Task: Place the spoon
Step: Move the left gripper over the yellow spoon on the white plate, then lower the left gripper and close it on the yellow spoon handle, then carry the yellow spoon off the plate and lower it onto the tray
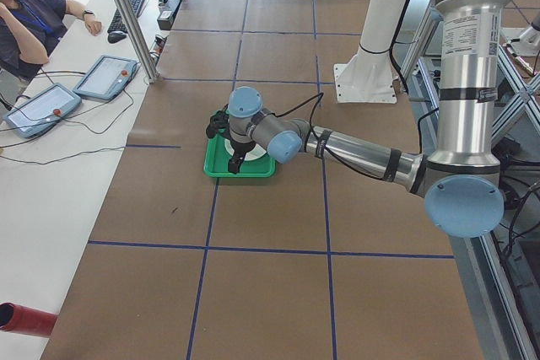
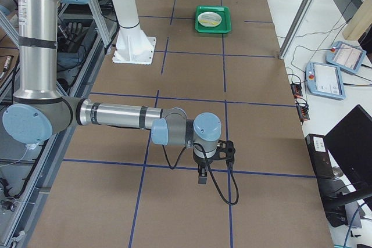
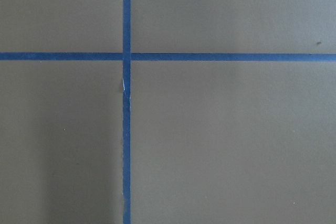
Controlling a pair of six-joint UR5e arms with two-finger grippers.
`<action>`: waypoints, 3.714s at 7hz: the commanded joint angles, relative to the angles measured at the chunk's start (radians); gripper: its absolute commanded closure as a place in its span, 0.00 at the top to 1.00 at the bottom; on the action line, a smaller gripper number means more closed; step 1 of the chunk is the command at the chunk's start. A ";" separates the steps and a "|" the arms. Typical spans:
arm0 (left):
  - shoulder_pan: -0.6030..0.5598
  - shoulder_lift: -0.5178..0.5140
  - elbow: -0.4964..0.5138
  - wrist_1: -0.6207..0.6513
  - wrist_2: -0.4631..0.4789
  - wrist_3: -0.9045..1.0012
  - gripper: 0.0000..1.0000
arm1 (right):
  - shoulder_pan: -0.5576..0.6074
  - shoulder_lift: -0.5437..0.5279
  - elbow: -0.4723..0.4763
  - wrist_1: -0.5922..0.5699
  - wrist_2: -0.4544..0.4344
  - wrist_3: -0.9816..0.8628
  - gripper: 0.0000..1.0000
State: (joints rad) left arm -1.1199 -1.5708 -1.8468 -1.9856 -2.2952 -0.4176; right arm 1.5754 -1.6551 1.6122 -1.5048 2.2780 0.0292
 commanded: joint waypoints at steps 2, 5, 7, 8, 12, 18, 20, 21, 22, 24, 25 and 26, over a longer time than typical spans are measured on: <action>0.246 -0.190 0.099 -0.021 0.158 -0.206 0.99 | 0.000 0.000 0.000 0.000 0.000 0.000 1.00; 0.328 -0.238 0.146 -0.021 0.237 -0.228 0.74 | 0.000 0.001 0.000 0.000 0.000 0.000 1.00; 0.353 -0.257 0.184 -0.021 0.234 -0.227 0.57 | 0.000 0.001 0.000 0.000 0.000 0.000 1.00; 0.356 -0.273 0.198 -0.019 0.232 -0.228 0.57 | 0.000 0.000 0.000 -0.002 0.000 0.000 1.00; 0.362 -0.302 0.248 -0.021 0.232 -0.271 0.57 | 0.000 0.000 0.000 -0.002 0.000 0.000 1.00; 0.385 -0.302 0.236 -0.016 0.235 -0.296 0.07 | 0.000 0.000 0.000 -0.002 0.000 0.000 1.00; 0.374 -0.296 0.228 -0.010 0.232 -0.300 0.00 | 0.000 0.001 0.000 0.000 0.000 0.000 1.00; 0.338 -0.296 0.224 -0.006 0.229 -0.309 0.00 | 0.000 0.001 0.000 0.000 0.000 0.000 1.00; 0.318 -0.305 0.215 0.037 0.194 -0.420 0.00 | 0.000 0.001 0.000 0.000 0.000 0.000 1.00; 0.324 -0.417 0.208 0.140 0.191 -0.617 0.00 | 0.000 0.000 0.000 0.000 0.000 0.000 1.00; 0.345 -0.466 0.222 0.151 0.192 -0.683 0.00 | 0.000 0.000 0.000 0.000 0.000 0.000 1.00; 0.400 -0.474 0.237 0.146 0.198 -0.755 0.00 | 0.000 0.001 0.000 0.000 0.000 0.000 1.00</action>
State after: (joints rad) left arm -0.7681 -2.0139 -1.6252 -1.8474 -2.1016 -1.0814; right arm 1.5754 -1.6546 1.6122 -1.5048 2.2780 0.0291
